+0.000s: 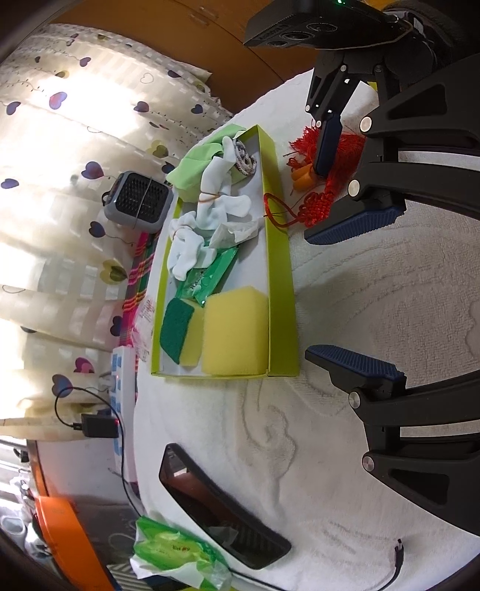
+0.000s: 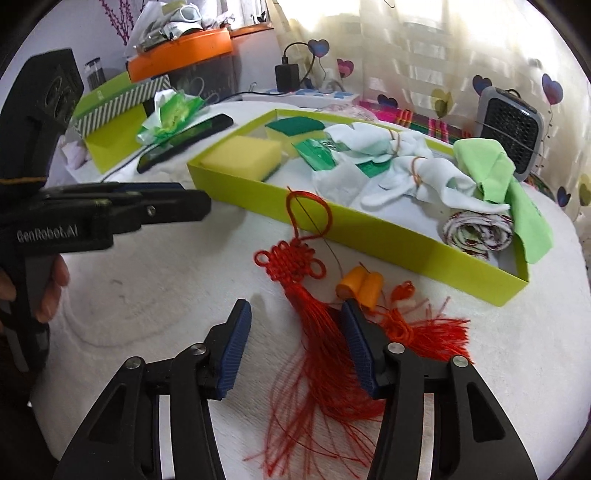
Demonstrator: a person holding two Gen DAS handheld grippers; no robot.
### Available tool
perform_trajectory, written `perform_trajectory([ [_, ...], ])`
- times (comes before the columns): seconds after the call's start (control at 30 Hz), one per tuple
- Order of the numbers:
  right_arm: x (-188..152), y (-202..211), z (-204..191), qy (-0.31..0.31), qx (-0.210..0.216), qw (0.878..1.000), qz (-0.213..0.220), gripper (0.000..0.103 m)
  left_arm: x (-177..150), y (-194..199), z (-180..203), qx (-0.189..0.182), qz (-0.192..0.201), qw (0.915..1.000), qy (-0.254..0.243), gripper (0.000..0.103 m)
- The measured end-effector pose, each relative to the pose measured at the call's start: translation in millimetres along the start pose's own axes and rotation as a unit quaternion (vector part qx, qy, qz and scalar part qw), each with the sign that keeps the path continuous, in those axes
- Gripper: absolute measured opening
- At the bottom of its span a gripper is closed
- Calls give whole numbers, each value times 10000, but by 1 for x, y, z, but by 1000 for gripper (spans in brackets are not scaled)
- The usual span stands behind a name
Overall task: Organize soft objects
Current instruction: 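Grasp the red tassel knot with the right gripper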
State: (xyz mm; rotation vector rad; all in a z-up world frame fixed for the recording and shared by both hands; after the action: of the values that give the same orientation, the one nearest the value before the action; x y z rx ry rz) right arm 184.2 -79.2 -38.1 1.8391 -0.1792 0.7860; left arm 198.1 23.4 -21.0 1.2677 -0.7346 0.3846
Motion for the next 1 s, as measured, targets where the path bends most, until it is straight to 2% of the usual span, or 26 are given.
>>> perform_trajectory([
  [0.13, 1, -1, 5, 25, -234, 9997, 17, 30, 0, 0, 0, -1, 6, 10000, -5, 56],
  [0.27, 0, 1, 7, 36, -303, 9995, 53, 24, -2, 0, 2, -9, 1, 10000, -23, 56],
  [0.37, -1, 2, 5, 145, -400, 9991, 78, 13, -2, 0, 4, -17, -10, 10000, -39, 56],
  [1.0, -24, 50, -6, -326, 501, 9975, 380, 10, -3, 3, 15, -42, -68, 9999, -111, 56],
])
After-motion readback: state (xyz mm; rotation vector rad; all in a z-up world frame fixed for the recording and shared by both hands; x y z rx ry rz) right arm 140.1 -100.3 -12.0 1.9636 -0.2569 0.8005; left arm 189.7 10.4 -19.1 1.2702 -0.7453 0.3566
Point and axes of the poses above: each gripper's, at about its wrist camera, not at the fingertips, and y roughly against the way its jaws point, z to its right, x to its top, the point moved 8 cm from there along -y, roughly the way its jaws point, and after that the axes turned 12 degrees about -y, right-handed, at the moved point
